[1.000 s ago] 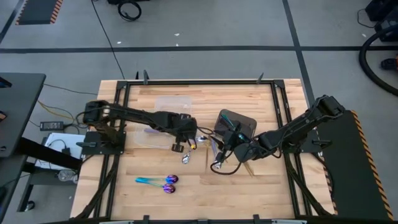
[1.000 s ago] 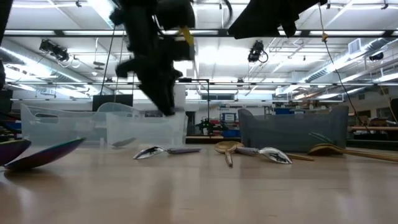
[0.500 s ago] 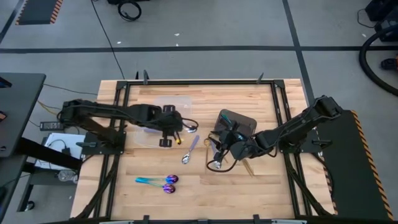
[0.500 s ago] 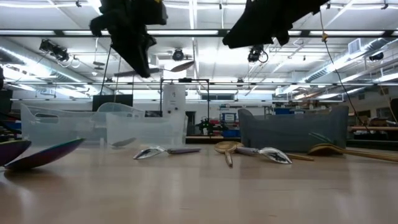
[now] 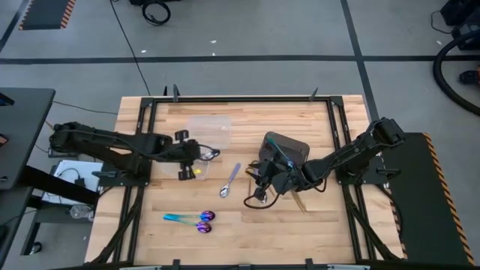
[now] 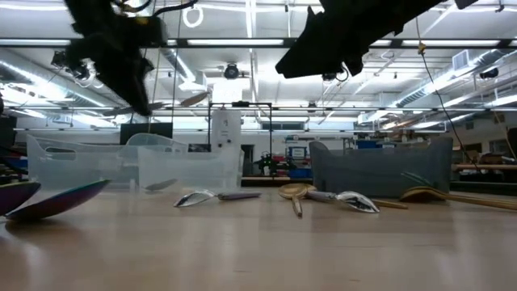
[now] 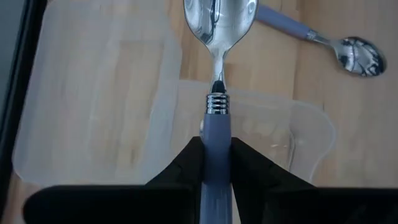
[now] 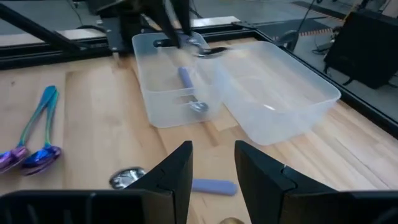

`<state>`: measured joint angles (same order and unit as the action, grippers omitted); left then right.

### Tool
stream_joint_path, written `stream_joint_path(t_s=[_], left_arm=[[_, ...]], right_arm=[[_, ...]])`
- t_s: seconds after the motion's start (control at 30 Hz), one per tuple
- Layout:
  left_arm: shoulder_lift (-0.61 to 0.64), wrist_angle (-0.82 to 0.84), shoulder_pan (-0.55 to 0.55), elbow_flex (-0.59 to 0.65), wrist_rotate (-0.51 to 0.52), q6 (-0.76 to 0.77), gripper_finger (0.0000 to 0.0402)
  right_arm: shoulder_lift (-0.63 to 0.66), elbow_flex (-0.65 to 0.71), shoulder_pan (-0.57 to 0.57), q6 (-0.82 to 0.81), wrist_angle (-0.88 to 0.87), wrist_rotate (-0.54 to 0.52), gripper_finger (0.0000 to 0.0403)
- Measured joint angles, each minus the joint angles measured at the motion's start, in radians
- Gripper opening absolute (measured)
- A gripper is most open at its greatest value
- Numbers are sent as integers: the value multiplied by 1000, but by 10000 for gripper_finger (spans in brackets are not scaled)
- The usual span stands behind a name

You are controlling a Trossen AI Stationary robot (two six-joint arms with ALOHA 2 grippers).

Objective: Sort silverware by color (type)
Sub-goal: Put the blue spoon into the bottom transparent bin

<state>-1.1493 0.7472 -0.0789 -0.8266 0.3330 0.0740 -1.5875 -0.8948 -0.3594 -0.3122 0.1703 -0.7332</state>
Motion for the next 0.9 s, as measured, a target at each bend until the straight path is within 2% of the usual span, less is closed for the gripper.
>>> stream_joint_path(t_s=[0.17,0.37,0.57,0.7,0.9], left_arm=[[58,-8,4,66,20,80,62],[56,-24,5,127,26,180,62],[58,-39,4,236,16,199,62],[57,-67,5,237,4,181,62],[57,-61,10,238,-23,301,82]], right_arm=[[0,0,16,14,12,29,129],[0,0,29,17,14,74,129],[0,0,28,18,15,80,129],[0,0,31,19,17,83,129],[0,0,31,18,24,91,129]])
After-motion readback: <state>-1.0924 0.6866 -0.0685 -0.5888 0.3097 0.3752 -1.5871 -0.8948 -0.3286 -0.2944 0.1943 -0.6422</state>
